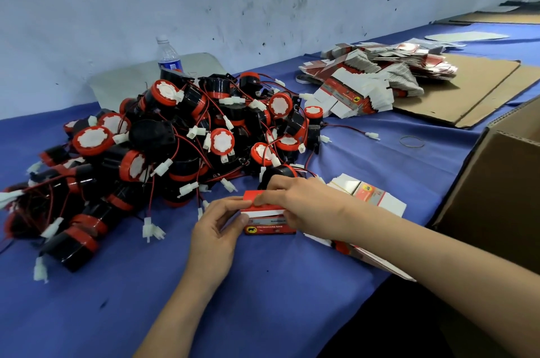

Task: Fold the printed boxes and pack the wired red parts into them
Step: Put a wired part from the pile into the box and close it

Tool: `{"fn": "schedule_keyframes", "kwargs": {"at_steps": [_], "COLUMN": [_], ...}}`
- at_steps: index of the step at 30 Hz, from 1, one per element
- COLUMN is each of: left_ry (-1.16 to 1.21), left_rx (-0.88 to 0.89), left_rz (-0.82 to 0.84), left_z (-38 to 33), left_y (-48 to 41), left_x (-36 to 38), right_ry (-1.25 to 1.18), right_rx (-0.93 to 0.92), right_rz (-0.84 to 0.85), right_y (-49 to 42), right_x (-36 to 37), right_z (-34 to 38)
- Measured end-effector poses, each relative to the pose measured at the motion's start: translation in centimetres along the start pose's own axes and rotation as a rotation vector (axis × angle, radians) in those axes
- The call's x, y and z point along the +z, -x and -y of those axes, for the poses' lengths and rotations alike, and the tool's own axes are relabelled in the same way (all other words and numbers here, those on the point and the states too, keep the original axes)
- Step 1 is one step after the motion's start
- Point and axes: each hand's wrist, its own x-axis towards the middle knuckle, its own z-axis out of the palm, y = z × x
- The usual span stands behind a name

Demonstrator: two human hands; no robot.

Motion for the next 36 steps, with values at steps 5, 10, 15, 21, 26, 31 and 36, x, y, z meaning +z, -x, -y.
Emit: {"fn": "schedule_keyframes", "kwargs": {"at_steps": [5,10,15,21,26,31,36], "left_ry": [0.036,0.062,-0.054,-0.11,-0.125,-0.423,-0.466], "left_rx": [-0.016,-0.02,0.023,0.059,0.073,0.206,0.361], "left_rz": [-0.016,-0.036,-0.056,-0.075,-0.076,-0.066,-0.017], "left_z": [-0.1,-0.1,0.1,-0.1,-0.5,-0.6,-1.0], "left_y": [0.0,0.0,-0.2,0.0,0.4,0.8,1.1], "left_x": [0.2,0.3,0.4,0.5,0.6,1.2,2.3], "right_ry": [0.06,0.057,-0.321,-0.386,-0.499,-0.613,-0.626], "right_rx": [0.031,0.047,0.143,0.126,0.121,0.081,0.01], "right_rz": [0.006,-0.099,-0.407,-0.662,-0.566,-0.378,-0.297], "right_y": [-0.7,-0.8,1.3,1.8,2.3,2.7,2.5], "right_x": [-0.3,0.6,2.7,5.3,4.4,2.7,2.2], "right_z": [0.5,0.6,-0.4,0.6,-0.3,-1.5,-2.1]}}
